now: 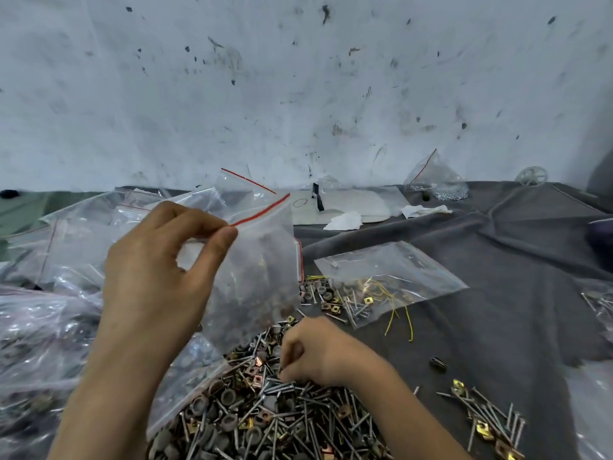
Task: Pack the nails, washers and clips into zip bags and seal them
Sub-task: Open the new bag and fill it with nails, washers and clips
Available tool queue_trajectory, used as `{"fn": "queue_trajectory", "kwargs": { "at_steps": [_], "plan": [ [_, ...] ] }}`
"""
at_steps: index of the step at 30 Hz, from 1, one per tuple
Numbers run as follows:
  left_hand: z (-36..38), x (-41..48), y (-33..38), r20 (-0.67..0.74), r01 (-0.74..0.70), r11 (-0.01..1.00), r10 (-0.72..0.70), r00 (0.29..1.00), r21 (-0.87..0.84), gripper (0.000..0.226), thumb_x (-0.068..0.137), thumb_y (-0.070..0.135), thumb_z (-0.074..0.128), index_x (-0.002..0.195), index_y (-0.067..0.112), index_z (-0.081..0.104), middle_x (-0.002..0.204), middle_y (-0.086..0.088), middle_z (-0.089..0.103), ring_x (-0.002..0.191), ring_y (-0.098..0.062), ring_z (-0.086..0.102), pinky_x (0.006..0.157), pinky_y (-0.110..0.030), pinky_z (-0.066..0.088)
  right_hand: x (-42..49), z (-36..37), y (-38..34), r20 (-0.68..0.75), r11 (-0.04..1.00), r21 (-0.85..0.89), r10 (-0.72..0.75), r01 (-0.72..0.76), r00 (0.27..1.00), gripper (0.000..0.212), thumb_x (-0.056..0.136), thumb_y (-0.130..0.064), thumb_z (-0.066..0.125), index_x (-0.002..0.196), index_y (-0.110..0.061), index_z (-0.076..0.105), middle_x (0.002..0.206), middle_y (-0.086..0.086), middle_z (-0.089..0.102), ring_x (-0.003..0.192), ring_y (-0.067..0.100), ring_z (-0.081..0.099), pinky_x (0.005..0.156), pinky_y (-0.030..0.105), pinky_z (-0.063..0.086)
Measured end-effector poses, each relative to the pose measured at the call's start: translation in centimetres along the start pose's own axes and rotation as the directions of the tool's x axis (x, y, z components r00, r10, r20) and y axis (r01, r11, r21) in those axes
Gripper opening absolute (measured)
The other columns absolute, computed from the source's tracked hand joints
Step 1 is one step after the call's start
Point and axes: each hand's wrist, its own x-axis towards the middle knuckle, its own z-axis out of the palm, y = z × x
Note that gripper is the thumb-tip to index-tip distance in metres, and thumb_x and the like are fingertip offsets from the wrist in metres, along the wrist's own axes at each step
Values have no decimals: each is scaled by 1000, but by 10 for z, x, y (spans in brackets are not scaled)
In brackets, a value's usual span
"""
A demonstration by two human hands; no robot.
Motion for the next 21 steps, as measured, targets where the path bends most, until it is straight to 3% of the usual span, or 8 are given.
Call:
{"fn": "queue_trajectory", "kwargs": {
  "at_steps": [6,8,12,15,17,18,20,21],
  "plan": [
    [4,-2,1,53,38,999,-36,998,-29,9,85,23,70,77,21,68,82,12,60,75,0,52,69,-11,37,2,13,-10,-28,992,-121,33,-36,999,9,84,-8,67,91,-7,72,102,12,69,95,29,64,85,36,53],
    [4,-2,2,61,34,999,-32,998,-35,10,85,26,70,76,25,67,82,13,60,74,1,53,67,-13,39,1,13,-13,-16,990,-141,-4,2,1000,14,86,-2,59,92,-5,71,102,14,69,96,30,63,83,32,52],
    [4,-2,3,60,38,998,-35,998,-49,9,84,25,66,76,28,65,81,17,59,79,16,52,65,-1,33,0,12,-12,-30,994,-103,-31,27,999,19,85,1,58,86,-14,68,104,12,68,98,28,62,80,28,48],
    [4,-2,3,70,31,998,-27,997,-52,9,84,25,66,76,28,65,81,17,59,79,17,52,65,0,33,-2,10,-14,2,993,-94,-67,67,998,19,85,1,58,96,-6,71,107,12,68,101,27,61,84,28,47],
    [4,-2,3,78,31,998,-26,997,-59,9,84,25,66,76,28,65,82,17,59,78,16,53,64,-1,33,-8,2,-15,-10,993,-68,-98,97,995,21,86,-2,60,104,-4,70,103,9,69,94,20,63,83,27,51],
    [4,-2,3,82,31,997,-25,996,-65,10,84,25,67,76,29,65,82,17,60,78,16,53,65,-2,34,-11,-5,-14,-34,994,-27,-110,109,993,20,86,-3,61,104,-6,70,95,5,69,83,13,64,75,21,51],
    [3,-2,3,96,25,997,-19,995,-67,11,85,27,68,76,32,64,83,16,60,81,14,53,66,-3,34,-21,-24,-11,-100,987,105,-114,124,988,14,86,-5,63,94,-10,73,77,-7,64,63,-1,56,60,10,44],
    [3,-2,3,110,15,998,-8,994,-64,11,86,28,69,77,33,64,84,15,61,83,12,54,67,-4,35,-26,-34,-10,-140,978,154,-118,139,983,13,86,-5,63,87,-14,72,73,-11,62,62,-3,55,61,9,43]
  ]
}}
